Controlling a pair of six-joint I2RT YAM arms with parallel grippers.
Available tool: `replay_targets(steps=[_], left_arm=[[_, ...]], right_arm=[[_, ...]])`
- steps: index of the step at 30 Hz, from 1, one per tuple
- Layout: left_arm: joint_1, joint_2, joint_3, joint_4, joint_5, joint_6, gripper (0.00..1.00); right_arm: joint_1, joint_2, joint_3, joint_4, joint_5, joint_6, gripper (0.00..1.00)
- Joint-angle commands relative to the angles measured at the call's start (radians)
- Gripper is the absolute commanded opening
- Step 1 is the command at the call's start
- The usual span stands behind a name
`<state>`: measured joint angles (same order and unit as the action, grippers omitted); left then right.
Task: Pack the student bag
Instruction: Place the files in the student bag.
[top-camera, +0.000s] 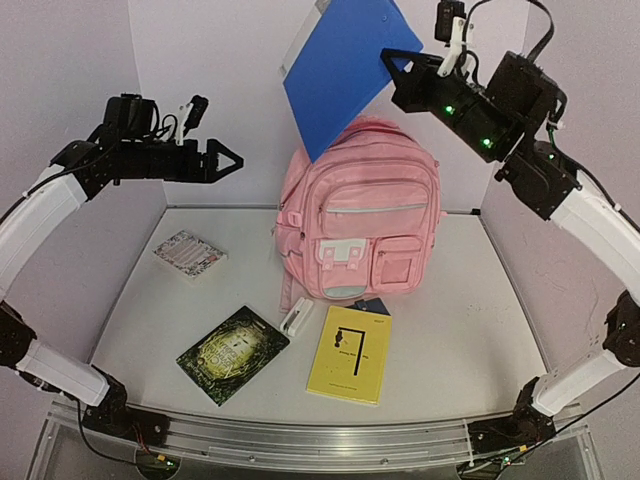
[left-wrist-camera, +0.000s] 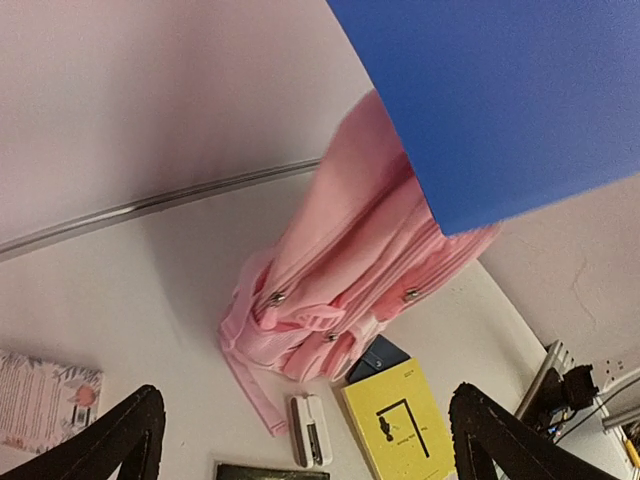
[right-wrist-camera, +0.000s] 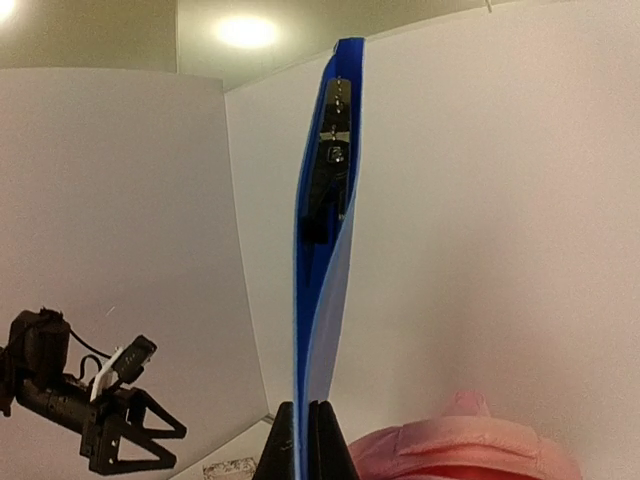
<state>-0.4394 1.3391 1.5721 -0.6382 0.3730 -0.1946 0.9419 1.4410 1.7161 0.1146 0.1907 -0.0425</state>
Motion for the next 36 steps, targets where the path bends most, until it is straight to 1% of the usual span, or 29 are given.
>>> replay_targets(steps=[1,6,10,11,14,18,23,29,31,33,36], left_arm=[[-0.105,0.081,0.046,0.118,0.046,0.123,0.99],[-0.144,0.197,0.114,0.172,0.054,0.155,0.97],[-0.158,0.284,0.165,0.232,0.052,0.176,0.93],[-0.163,0.302,0.177,0.249,0.053,0.181,0.91],[-0.173,0.365,0.233,0.281,0.076,0.184,0.78],[-0.187,0.422,0.291,0.316,0.107,0.184,0.69],[-0.198,0.477,0.352,0.316,0.142,0.185,0.66],[-0.215,0.516,0.379,0.315,0.168,0.183,0.64],[-0.221,0.524,0.383,0.309,0.177,0.186,0.63],[-0.227,0.527,0.380,0.302,0.185,0.192,0.56],[-0.235,0.524,0.373,0.274,0.204,0.226,0.38]], right_arm=[[-0.102,0.017,0.131,0.046,-0.239,0.034,0.00],[-0.244,0.055,0.187,0.041,-0.373,0.095,0.00],[-0.324,0.068,0.209,0.042,-0.431,0.129,0.00],[-0.338,0.068,0.210,0.042,-0.449,0.137,0.00],[-0.367,0.063,0.210,0.043,-0.473,0.142,0.00],[-0.395,0.048,0.202,0.040,-0.504,0.148,0.00],[-0.446,0.022,0.182,0.040,-0.566,0.163,0.00],[-0.524,0.009,0.174,0.037,-0.711,0.191,0.00],[-0.548,0.009,0.174,0.037,-0.752,0.203,0.00],[-0.571,0.010,0.176,0.036,-0.788,0.215,0.00],[-0.609,0.019,0.185,0.034,-0.850,0.240,0.00]])
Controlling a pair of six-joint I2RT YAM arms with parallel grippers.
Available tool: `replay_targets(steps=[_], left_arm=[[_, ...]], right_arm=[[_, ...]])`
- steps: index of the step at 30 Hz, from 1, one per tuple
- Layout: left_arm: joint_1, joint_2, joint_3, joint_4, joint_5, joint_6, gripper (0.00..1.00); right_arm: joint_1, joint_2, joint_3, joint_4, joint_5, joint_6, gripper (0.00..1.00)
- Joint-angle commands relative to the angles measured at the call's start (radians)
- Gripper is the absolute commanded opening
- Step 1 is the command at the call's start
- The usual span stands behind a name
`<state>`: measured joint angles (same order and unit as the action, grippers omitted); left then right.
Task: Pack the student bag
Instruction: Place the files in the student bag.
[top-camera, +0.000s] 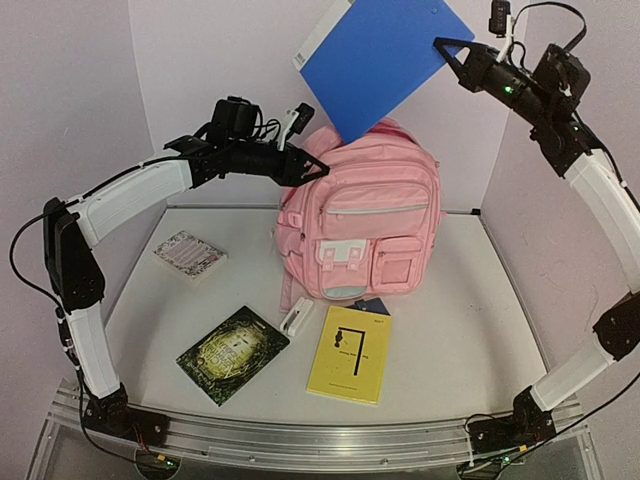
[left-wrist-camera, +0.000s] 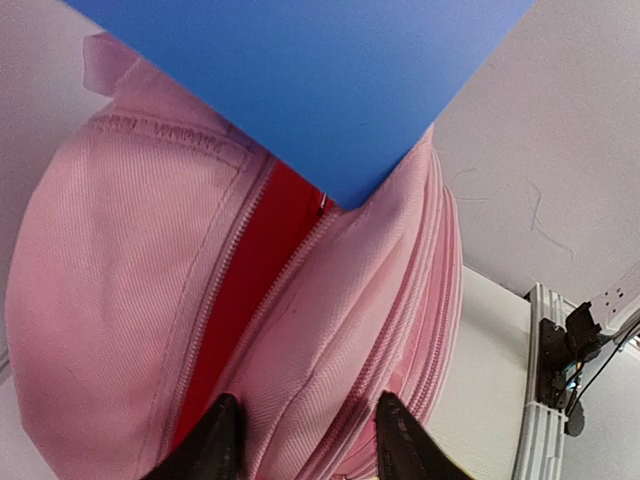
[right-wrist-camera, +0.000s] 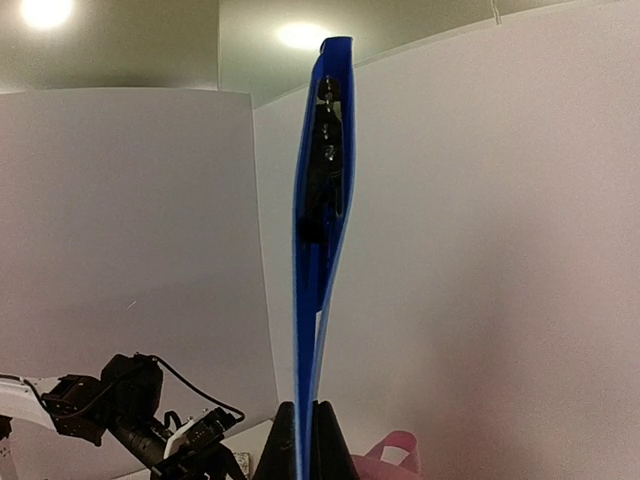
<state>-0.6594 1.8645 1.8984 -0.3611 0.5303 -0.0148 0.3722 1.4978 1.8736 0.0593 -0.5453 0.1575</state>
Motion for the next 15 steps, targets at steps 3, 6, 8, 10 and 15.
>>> replay_targets(steps=[3,6,8,10,15], left_arm=[[-0.016,-0.020,0.004,-0.009,0.059,0.070,0.22],[-0.017,-0.047,-0.044,-0.018,0.066,0.095,0.08],[-0.016,-0.067,-0.067,-0.040,0.066,0.116,0.01],[-0.016,-0.089,-0.092,-0.062,0.061,0.142,0.00],[-0.016,-0.152,-0.122,-0.163,0.054,0.239,0.00]], right_arm=[[-0.070,-0.027,0.040,0.079,-0.181,0.053,0.00],[-0.089,-0.024,0.048,0.049,-0.224,0.041,0.00],[-0.094,-0.028,0.046,0.025,-0.235,0.023,0.00],[-0.096,-0.038,0.034,0.011,-0.233,0.005,0.00],[-0.098,-0.050,0.023,0.010,-0.218,-0.005,0.00]])
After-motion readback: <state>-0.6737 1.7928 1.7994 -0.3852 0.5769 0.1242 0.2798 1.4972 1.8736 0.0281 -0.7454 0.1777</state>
